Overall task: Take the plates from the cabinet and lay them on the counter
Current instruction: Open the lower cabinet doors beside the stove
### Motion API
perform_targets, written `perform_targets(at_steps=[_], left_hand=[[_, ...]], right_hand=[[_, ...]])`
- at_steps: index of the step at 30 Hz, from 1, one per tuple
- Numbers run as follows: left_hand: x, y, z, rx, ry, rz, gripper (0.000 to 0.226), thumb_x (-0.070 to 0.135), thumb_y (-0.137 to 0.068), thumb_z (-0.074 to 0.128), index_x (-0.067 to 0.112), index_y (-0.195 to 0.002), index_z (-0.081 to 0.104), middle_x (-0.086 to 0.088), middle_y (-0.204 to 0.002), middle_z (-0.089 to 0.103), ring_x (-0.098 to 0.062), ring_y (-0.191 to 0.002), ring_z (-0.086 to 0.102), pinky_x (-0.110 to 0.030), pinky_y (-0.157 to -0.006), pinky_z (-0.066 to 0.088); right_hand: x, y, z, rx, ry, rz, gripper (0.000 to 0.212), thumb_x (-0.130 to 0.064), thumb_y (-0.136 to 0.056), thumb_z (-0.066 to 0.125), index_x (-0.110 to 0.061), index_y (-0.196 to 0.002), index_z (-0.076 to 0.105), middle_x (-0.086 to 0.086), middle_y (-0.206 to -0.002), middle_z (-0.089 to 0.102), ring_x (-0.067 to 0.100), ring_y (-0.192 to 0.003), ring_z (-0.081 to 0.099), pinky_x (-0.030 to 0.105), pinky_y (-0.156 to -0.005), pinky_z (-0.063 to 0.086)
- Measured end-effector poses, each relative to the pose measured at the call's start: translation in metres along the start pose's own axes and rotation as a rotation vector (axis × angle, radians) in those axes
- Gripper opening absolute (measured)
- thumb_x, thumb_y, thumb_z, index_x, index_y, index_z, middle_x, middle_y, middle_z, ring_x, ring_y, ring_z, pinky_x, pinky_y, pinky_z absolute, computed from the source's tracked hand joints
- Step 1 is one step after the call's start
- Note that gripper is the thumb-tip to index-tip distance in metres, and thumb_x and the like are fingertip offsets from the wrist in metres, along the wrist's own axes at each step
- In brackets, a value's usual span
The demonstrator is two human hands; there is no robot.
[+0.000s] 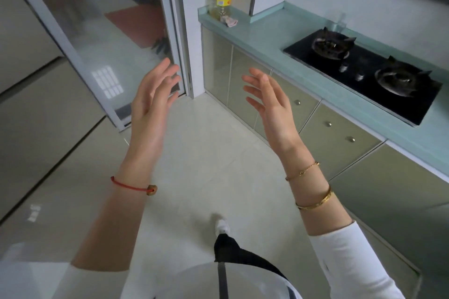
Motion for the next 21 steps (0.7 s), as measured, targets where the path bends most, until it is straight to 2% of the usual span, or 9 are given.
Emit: perform_targets(at_steps=[4, 14, 21], left_hand=[[-0.015, -0.069, 0.013, 0.02, 0.002, 0.011, 0.05, 0.046, -0.092, 0.056, 0.024, -0.137, 0.056, 0.006, -0.138, 0.063, -0.008, -0.128, 0.059, -0.031, -0.106, 0.048], [-0.069, -0.214, 0.017, 0.037, -0.02, -0.044, 0.052, 0.05, -0.09, 0.056, 0.024, -0.135, 0.057, 0.005, -0.137, 0.063, -0.008, -0.127, 0.059, -0.032, -0.107, 0.048], [-0.123, -0.348, 0.004, -0.003, -0.022, -0.073, 0.041, 0.038, -0.098, 0.055, 0.023, -0.136, 0.057, 0.007, -0.135, 0.064, -0.007, -0.126, 0.06, -0.036, -0.109, 0.047]], right_hand=[[0.006, -0.076, 0.005, -0.028, -0.012, -0.001, 0.039, -0.035, -0.105, 0.037, -0.017, -0.135, 0.056, 0.0, -0.129, 0.065, 0.014, -0.118, 0.061, 0.036, -0.107, 0.047], [0.041, -0.232, 0.034, -0.048, -0.001, 0.043, 0.039, -0.034, -0.105, 0.036, -0.017, -0.134, 0.057, 0.0, -0.128, 0.066, 0.015, -0.117, 0.062, 0.038, -0.108, 0.047], [0.076, -0.354, 0.076, -0.023, 0.015, 0.053, 0.039, -0.034, -0.105, 0.036, -0.017, -0.134, 0.057, 0.001, -0.128, 0.065, 0.016, -0.118, 0.061, 0.038, -0.108, 0.047]])
Point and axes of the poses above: each hand's wrist, its own y-axis away from the middle knuckle, its own z-axis out of the palm, x = y × z, the point moved 5 cm from there along -y, towards the middle knuckle
